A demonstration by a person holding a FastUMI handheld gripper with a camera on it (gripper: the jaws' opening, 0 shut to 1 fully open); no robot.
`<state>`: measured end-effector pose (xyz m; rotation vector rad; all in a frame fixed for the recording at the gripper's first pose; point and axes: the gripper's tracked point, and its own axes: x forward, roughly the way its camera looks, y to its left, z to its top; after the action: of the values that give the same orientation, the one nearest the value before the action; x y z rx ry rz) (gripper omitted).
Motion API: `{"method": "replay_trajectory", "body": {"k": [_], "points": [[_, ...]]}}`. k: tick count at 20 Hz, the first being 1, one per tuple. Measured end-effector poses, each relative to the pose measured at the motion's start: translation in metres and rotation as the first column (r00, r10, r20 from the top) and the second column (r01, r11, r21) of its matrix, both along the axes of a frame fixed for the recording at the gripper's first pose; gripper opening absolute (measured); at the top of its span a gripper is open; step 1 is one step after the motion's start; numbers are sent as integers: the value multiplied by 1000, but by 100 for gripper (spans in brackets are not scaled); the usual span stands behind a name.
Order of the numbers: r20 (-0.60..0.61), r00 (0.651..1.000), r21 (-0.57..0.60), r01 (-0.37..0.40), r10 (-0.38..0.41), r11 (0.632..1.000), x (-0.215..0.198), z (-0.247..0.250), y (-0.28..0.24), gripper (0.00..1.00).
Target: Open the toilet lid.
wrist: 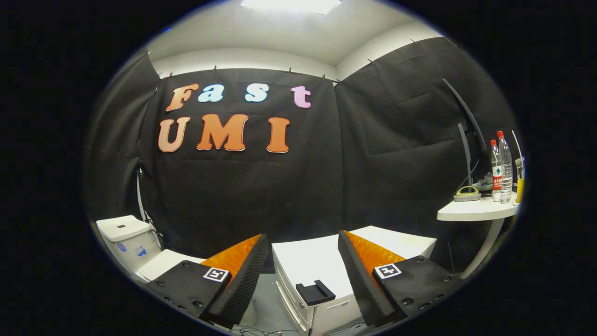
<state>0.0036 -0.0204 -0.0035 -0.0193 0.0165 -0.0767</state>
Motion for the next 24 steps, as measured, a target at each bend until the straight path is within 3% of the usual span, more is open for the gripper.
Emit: {"method": "replay_trajectory", "body": {"k": [7,13,18,24], "points": [[8,999,-13,-48,48,999,-1,1,15,98],[19,999,-17,-40,40,999,-1,6,11,97],[62,996,-87,-66,71,994,11,31,34,98],[57,975,-23,-212,212,977,50,37,113,98]]}}
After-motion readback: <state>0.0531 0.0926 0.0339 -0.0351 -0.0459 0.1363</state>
